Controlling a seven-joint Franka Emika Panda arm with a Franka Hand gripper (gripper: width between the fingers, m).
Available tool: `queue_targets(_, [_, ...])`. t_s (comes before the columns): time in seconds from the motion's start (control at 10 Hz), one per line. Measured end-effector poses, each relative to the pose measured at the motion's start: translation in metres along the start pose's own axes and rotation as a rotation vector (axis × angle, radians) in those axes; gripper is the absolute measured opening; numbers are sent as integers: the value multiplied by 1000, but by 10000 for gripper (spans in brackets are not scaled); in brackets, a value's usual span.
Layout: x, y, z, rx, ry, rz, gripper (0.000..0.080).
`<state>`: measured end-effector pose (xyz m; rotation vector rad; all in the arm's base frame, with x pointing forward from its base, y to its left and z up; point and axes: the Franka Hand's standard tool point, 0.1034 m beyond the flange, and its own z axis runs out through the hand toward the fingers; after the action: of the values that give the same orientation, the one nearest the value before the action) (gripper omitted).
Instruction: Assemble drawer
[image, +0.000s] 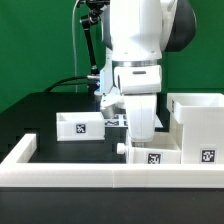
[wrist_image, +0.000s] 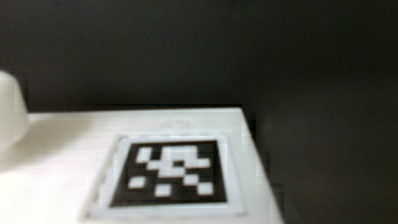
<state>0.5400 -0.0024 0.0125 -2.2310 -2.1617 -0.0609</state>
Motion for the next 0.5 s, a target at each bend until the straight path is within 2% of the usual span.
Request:
queue_targets(0.3, [10, -1, -1, 2, 6, -5, 41])
queue_targets(0.5, [14, -1, -2, -9, 8, 0, 41])
